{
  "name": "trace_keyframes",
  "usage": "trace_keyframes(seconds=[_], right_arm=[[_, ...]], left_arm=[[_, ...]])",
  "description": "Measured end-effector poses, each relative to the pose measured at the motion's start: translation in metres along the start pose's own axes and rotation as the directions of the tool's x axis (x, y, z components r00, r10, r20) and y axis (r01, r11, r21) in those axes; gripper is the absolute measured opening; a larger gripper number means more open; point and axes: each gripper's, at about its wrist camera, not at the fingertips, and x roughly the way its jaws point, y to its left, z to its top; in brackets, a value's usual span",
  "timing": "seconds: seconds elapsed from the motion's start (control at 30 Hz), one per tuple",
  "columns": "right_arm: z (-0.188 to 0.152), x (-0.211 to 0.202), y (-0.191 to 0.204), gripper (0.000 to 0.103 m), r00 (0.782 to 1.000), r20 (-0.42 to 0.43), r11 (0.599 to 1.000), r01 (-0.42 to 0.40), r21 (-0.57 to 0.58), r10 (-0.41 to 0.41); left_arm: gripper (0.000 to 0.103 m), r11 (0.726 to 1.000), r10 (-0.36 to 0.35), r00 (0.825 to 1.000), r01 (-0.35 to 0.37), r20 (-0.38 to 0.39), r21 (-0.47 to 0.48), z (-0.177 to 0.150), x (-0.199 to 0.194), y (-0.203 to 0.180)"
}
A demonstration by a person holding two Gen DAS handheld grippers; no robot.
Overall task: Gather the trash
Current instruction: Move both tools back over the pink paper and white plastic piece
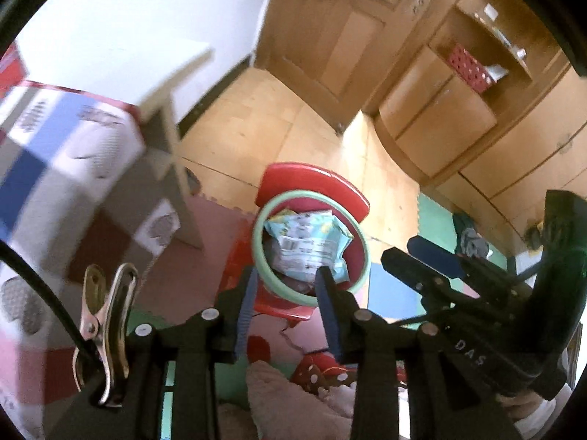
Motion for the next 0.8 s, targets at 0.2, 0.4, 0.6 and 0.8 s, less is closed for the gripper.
trace_keyframes(seconds=[0.2, 0.4, 0.6, 0.8], right_arm=[[0.008, -0.029, 0.058, 0.040, 0.997, 0.043, 0.994, -0.060, -0.088, 0.064], [0.011, -0.048, 0.116, 0.040, 0.988, 0.071, 0.975, -0.122, -0.188, 0.137], [0.008, -0.057, 0.173, 0.040, 0.974, 0.060, 0.939, -0.192, -0.286, 0.217], [-0.005, -0.060, 0.229, 0.040, 0.958, 0.021, 0.895, -0.259, -0.364, 0.286]], left_arm=[[0.043, 0.997, 0.064, 0.994, -0.059, 0.091, -0.051, -0.015, -0.059, 0.028], [0.044, 0.987, 0.120, 0.982, -0.102, 0.147, -0.123, -0.033, -0.105, 0.062], [0.044, 0.958, 0.199, 0.965, -0.155, 0.171, -0.240, -0.066, -0.154, 0.106], [0.044, 0.910, 0.293, 0.939, -0.216, 0.182, -0.353, -0.105, -0.199, 0.155]])
